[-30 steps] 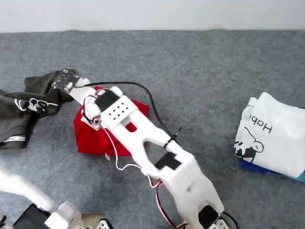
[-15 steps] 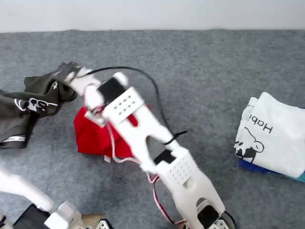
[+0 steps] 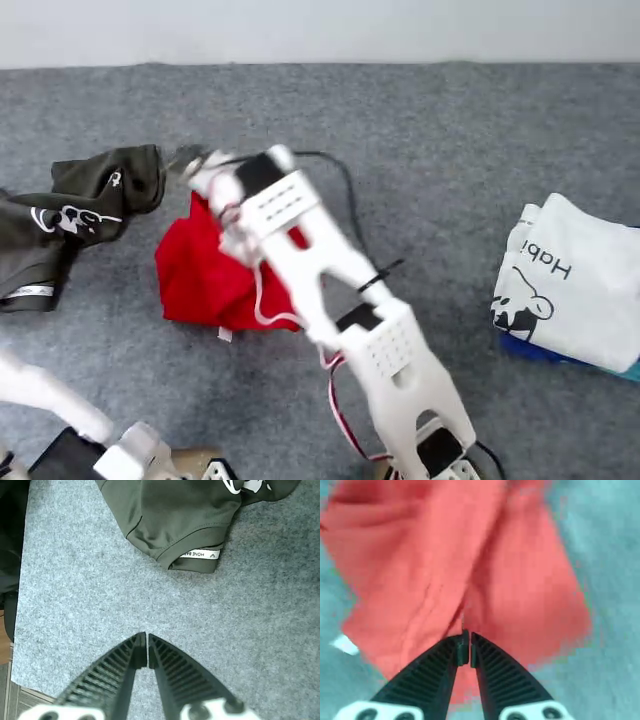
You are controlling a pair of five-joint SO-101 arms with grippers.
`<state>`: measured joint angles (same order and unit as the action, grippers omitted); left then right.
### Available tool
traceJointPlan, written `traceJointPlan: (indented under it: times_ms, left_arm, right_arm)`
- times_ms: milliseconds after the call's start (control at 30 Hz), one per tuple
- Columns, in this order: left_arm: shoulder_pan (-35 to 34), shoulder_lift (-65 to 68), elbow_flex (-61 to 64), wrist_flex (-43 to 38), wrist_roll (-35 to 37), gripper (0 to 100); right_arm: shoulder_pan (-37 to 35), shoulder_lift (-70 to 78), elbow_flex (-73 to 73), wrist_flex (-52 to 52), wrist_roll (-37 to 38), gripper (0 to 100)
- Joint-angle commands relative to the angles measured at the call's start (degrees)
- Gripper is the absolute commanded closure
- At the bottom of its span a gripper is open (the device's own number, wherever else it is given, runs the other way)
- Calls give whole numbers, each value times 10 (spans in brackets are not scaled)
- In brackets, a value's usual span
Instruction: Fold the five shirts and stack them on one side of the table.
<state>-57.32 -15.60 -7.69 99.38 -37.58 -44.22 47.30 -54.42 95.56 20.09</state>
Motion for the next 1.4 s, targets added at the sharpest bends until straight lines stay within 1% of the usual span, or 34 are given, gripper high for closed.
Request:
traceJointPlan:
  times_ms: [0, 100, 200, 300, 400, 500, 600, 733, 900, 1000, 1067, 1133, 1367]
  left_arm:
    - [3, -25, -2, 11, 6, 985]
    - [1, -25, -2, 11, 6, 985]
    - [-1, -25, -2, 11, 6, 985]
    - [-1, -25, -2, 11, 6, 985]
    - [-1, -25, -2, 11, 6, 985]
    - [0, -25, -2, 11, 6, 985]
    - [3, -25, -2, 11, 6, 985]
    - [1, -24, -2, 10, 6, 985]
    - [-1, -24, -2, 10, 6, 985]
    - [-1, -25, -2, 10, 6, 985]
    - [-1, -25, -2, 10, 6, 985]
    - [-1, -25, -2, 10, 6, 985]
    - [2, -25, -2, 10, 6, 985]
  right_arm:
    - [-72, 8, -4, -59, 5, 990]
    - [-119, 8, -19, -90, 5, 990]
    - [-129, -7, -74, -80, 5, 990]
    - [-104, -17, -141, -42, 5, 990]
    - [-64, -17, -182, 0, 5, 990]
    - [-25, -16, -177, 27, 4, 990]
    - [-17, 0, -147, 32, 3, 990]
    - [-66, 45, -135, 10, 3, 990]
    - [-150, 105, -135, -59, 3, 990]
    - [-171, 118, -138, -93, 5, 990]
    - [-167, 115, -163, -90, 3, 990]
    - [-150, 107, -199, -65, 3, 990]
    - [-85, 90, -336, 63, 3, 990]
